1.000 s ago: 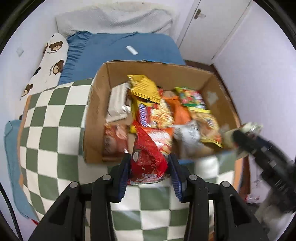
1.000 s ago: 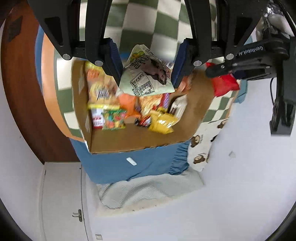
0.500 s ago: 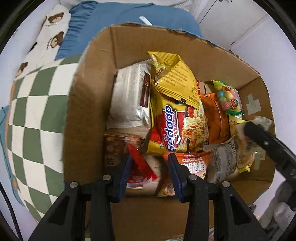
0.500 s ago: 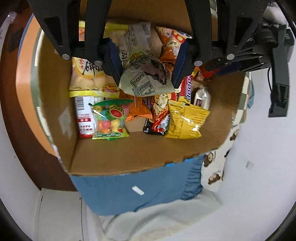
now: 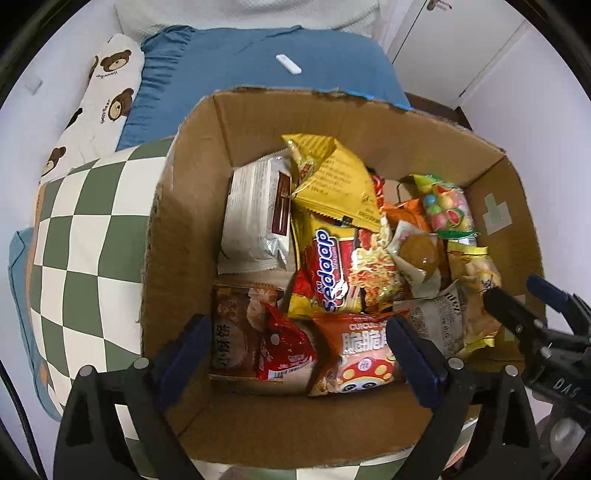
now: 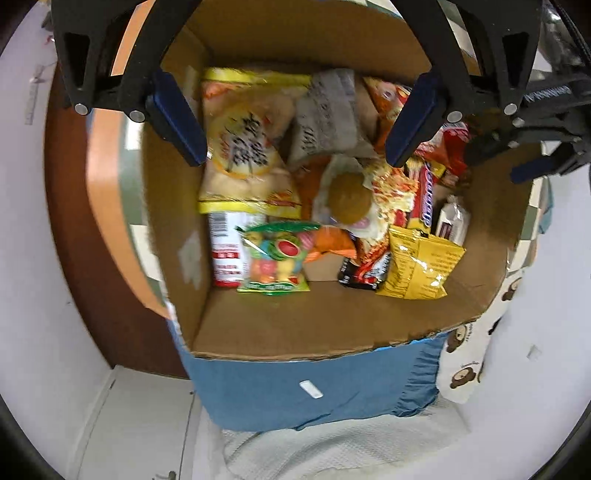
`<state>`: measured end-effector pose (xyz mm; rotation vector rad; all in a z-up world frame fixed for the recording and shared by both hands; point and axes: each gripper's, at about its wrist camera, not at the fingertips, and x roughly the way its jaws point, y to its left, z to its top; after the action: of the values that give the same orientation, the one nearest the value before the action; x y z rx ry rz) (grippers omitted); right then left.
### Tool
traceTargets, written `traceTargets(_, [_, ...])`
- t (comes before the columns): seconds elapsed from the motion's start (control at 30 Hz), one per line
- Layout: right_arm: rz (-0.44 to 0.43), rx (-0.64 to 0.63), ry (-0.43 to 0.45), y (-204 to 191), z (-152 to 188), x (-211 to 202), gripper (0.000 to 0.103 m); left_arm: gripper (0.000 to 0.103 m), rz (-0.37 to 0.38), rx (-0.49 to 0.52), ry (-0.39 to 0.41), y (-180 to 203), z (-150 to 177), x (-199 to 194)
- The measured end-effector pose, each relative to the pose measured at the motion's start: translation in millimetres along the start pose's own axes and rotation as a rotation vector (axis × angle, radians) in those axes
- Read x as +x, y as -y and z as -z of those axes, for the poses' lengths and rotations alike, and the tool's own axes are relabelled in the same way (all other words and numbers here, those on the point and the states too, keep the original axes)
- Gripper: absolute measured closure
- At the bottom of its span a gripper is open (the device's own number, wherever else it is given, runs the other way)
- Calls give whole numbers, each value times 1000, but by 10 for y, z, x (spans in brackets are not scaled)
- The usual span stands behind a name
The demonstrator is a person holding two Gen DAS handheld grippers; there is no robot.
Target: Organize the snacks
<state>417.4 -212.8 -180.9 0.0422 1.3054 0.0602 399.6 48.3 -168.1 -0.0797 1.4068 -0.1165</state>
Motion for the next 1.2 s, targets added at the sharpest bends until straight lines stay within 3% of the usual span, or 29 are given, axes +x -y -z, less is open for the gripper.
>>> traceTargets(0.2, [49, -8, 25, -2, 163, -181, 2, 5, -27, 8, 55, 17, 16, -175])
traceTargets(0.43, [51, -2, 65, -14, 288, -430, 2, 5, -36, 8, 100, 32, 91, -376])
traceTargets(0.6, [34, -1, 127, -29, 410, -731, 2, 5, -37, -1, 176, 36, 235, -684])
traceTargets(1.2, [16, -28, 435, -70, 1514, -2294, 0, 5, -67, 14, 508, 92, 1540, -2019])
